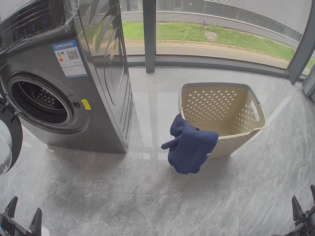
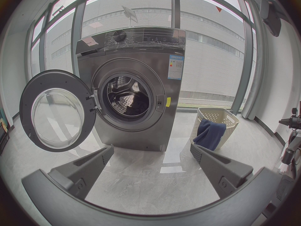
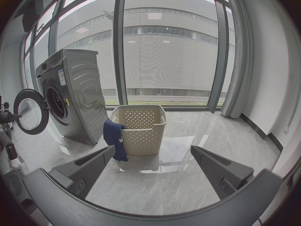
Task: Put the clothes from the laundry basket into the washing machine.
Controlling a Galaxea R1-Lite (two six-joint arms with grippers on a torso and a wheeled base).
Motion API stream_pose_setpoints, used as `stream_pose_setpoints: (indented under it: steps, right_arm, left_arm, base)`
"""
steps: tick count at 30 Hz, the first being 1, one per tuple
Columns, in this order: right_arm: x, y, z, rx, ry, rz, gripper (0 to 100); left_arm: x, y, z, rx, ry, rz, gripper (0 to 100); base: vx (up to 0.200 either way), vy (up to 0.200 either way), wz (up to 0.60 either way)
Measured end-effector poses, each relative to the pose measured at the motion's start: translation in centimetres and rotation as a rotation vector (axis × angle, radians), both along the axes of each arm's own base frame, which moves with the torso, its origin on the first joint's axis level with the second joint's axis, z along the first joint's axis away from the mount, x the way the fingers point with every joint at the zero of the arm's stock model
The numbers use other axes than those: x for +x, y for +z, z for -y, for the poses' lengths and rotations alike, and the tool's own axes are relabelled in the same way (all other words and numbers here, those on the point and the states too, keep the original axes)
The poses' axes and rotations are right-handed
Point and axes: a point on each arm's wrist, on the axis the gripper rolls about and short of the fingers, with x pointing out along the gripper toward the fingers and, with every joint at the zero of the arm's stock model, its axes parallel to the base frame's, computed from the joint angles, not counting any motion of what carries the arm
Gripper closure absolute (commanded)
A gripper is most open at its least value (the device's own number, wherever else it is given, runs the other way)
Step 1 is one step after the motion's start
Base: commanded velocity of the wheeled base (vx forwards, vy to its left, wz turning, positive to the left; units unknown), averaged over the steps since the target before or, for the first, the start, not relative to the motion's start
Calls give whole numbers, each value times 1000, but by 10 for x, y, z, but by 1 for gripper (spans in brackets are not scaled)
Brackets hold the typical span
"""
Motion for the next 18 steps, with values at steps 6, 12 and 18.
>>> stream_pose_setpoints:
  steps: [6, 12, 18]
  right_arm:
    - [0, 0, 0, 0, -1, 0, 0]
    - [0, 0, 0, 0, -2, 0, 0]
    - [0, 0, 0, 1, -1, 0, 0]
  left_arm:
    - [0, 0, 0, 3, 0, 0, 0]
    - [0, 0, 0, 6, 0, 0, 0]
    - [0, 0, 0, 10, 0, 0, 0]
  base:
    - [0, -200, 0]
    - [0, -33, 0]
    - [0, 0, 0]
